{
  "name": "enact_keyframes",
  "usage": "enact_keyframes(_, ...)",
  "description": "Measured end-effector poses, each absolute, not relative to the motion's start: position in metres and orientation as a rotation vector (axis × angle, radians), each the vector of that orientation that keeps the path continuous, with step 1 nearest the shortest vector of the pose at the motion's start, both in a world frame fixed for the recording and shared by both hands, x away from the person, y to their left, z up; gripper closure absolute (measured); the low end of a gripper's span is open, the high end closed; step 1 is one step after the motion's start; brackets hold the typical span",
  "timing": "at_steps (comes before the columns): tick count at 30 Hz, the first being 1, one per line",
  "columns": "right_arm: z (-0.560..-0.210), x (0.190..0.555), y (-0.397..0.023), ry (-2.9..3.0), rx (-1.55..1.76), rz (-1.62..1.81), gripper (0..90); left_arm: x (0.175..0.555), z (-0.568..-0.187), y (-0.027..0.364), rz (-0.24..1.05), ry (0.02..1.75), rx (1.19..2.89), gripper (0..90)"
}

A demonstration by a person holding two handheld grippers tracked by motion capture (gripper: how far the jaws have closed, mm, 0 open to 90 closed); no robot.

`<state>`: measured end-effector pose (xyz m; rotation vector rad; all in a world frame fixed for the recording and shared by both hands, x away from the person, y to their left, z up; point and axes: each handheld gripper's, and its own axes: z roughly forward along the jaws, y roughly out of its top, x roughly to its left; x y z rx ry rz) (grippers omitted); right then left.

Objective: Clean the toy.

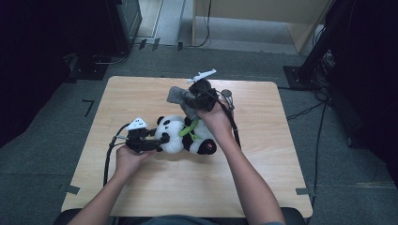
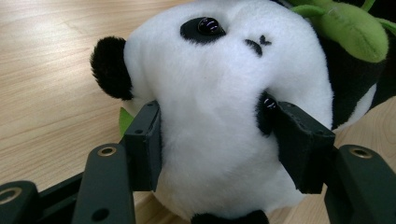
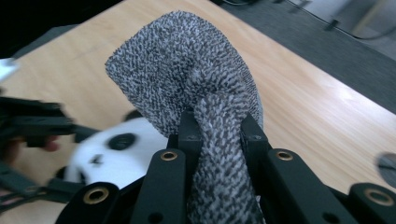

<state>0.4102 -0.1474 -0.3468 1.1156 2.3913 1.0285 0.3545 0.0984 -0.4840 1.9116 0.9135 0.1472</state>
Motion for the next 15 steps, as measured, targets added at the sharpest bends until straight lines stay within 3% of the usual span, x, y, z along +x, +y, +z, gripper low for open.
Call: enact_keyframes(15, -0.397, 0.385, -0.085, 2.654, 1.003, 1.062, 76.6, 0.354, -0.484, 0.099, 0.149, 0.918, 1.911, 39.0)
